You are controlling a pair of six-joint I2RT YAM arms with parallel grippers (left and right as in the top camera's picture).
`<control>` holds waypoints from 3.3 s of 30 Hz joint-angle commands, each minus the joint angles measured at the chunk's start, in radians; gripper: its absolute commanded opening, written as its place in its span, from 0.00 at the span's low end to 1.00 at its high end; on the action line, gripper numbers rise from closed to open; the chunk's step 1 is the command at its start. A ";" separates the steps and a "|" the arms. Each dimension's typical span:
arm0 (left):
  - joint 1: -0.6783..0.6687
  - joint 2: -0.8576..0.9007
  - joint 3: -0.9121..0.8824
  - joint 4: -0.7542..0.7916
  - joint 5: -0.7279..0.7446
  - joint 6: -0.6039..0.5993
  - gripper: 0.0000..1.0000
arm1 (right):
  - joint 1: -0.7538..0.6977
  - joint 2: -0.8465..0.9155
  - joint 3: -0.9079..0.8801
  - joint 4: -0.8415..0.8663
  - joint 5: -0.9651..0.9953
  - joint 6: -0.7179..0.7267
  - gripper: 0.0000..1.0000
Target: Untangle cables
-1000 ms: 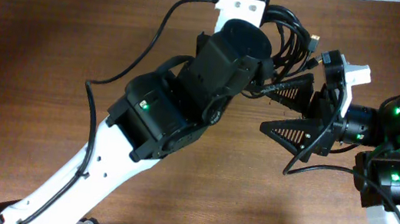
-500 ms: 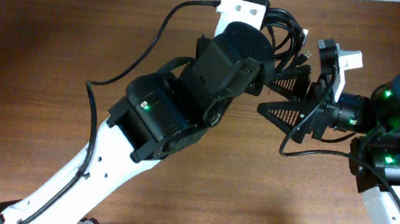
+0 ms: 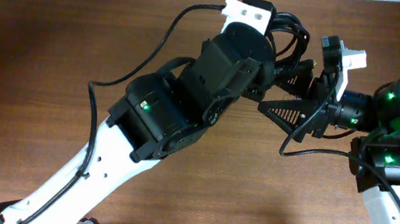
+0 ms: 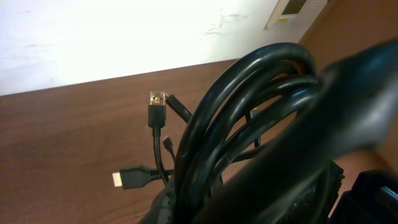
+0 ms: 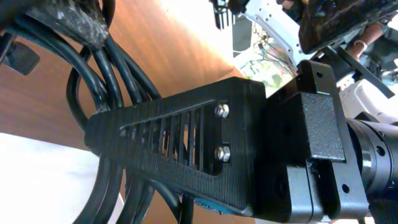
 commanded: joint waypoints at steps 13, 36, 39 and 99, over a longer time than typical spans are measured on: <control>-0.004 -0.028 0.016 0.034 -0.114 -0.019 0.00 | -0.002 0.005 0.003 0.011 -0.054 -0.010 0.04; -0.005 -0.028 0.016 0.082 -0.349 -0.019 0.00 | -0.002 0.005 0.003 0.011 -0.135 -0.010 0.04; -0.004 -0.028 0.016 0.083 -0.334 -0.016 0.00 | -0.002 0.005 0.003 0.010 -0.136 -0.009 0.04; 0.159 -0.076 0.016 -0.051 0.689 0.797 0.65 | -0.002 -0.208 0.003 -0.474 0.413 -0.284 0.04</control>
